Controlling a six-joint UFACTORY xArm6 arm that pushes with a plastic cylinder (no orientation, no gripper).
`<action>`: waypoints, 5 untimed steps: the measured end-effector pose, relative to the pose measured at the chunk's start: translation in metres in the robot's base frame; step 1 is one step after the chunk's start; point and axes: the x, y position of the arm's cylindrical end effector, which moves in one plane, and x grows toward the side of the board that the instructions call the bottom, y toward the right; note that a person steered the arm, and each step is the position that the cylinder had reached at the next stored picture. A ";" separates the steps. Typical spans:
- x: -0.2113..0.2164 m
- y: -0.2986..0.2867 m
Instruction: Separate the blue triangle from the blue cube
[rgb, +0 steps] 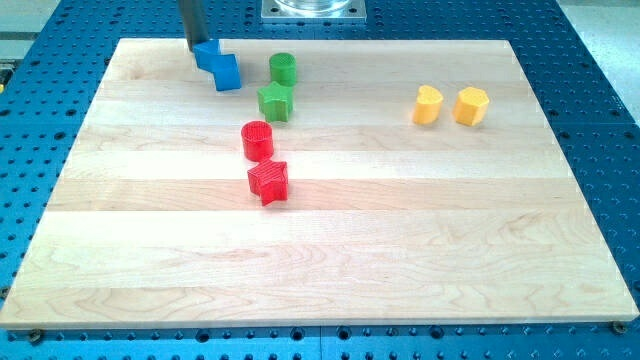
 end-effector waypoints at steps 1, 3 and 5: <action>-0.004 0.070; 0.031 0.069; 0.032 -0.029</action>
